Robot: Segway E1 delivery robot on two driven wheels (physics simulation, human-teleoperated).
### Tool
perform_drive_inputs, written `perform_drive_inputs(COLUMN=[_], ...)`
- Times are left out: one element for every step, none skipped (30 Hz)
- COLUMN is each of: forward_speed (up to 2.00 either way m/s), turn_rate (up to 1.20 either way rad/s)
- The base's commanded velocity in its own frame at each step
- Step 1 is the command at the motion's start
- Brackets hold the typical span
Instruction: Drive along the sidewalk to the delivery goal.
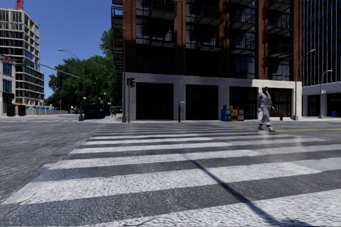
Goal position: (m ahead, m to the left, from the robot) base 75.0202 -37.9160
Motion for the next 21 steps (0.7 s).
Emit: perform_drive_inputs(forward_speed=[1.56,1.56,1.56,1.56,1.56,1.56,1.56,1.56,1.56,1.56,1.56,1.56,1.56,1.56,1.56,1.56,1.56,1.56,1.56,1.56,1.56], turn_rate=[0.0,0.0,0.0,0.0,0.0,0.0,0.0,0.0,0.0,0.0,0.0,0.0,0.0,0.02,0.14,0.18,0.18,0.19,0.03,0.0,0.0])
